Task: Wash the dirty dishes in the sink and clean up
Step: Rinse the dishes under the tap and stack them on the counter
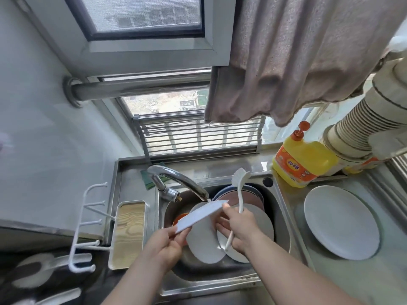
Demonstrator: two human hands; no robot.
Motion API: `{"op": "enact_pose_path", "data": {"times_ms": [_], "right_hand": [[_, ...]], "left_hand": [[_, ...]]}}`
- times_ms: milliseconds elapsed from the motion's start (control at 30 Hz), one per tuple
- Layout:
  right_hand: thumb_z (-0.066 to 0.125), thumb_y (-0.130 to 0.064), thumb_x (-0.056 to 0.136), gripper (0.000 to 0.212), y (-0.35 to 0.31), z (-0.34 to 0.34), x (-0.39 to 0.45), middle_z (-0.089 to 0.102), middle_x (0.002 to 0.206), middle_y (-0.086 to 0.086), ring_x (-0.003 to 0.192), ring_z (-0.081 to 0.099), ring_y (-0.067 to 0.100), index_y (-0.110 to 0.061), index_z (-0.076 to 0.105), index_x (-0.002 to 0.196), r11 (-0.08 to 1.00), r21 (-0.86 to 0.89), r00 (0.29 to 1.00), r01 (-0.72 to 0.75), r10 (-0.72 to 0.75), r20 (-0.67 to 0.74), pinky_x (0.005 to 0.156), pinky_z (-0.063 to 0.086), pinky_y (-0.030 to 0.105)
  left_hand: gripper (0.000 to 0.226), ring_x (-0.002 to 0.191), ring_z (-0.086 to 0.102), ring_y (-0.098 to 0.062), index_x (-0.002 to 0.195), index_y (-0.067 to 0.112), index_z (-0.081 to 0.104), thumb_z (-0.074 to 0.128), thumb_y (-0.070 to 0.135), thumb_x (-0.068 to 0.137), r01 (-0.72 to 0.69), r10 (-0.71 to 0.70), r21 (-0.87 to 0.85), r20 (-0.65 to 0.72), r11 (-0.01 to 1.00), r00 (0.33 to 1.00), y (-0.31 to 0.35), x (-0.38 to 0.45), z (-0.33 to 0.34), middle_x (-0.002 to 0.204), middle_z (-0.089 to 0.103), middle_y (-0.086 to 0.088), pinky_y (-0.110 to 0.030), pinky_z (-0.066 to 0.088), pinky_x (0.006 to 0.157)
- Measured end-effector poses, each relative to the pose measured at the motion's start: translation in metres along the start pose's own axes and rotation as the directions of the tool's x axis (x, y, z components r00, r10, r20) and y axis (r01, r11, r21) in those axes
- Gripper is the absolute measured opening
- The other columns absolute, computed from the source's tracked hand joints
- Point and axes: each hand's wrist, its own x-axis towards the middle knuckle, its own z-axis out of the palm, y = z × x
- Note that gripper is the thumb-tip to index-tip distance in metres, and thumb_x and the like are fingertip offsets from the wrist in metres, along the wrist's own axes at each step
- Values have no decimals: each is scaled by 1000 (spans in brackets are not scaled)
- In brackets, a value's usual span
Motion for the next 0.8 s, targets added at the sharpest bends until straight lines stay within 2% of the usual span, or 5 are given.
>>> {"op": "enact_pose_path", "data": {"times_ms": [167,300,467,567,800], "right_hand": [[67,5,95,25,-2,27,1,71,106,27,86,77,35,-8,52,108,999,34,999,26,-27,36,73,65,49],[67,13,85,32,2,19,3,61,105,20,91,72,33,-11,49,96,979,-188,997,75,-75,9,71,65,52],[62,15,82,36,1,-24,-2,54,89,20,80,64,35,-14,41,83,911,-390,991,132,-135,20,67,65,57],[62,15,89,38,-2,-54,-2,52,87,18,79,66,34,-15,38,87,917,-373,989,138,-147,6,63,64,42],[67,10,92,35,-16,-99,-5,61,97,28,96,71,45,-11,40,86,930,-343,982,136,-173,-81,66,64,48]], "left_hand": [[41,137,50,-48,147,-20,34,36,-2,110,3,-5,-28,-69,1000,998,-12,-8,-18,136,53,-39,-54,38,115],[39,117,60,-49,148,-13,39,35,-3,110,30,-32,-40,-54,999,998,-32,-15,-29,122,59,-37,-57,45,106],[24,75,74,-49,123,-11,51,52,0,102,81,-81,109,-5,991,997,-42,-22,-24,110,64,-31,-57,61,49],[29,95,70,-44,124,-4,55,61,4,97,75,-73,283,-15,956,997,-45,-19,-8,111,67,-28,-52,64,57],[58,106,66,-42,141,28,52,76,11,90,-41,61,605,-13,795,998,-46,12,30,129,61,-16,-56,64,77]]}}
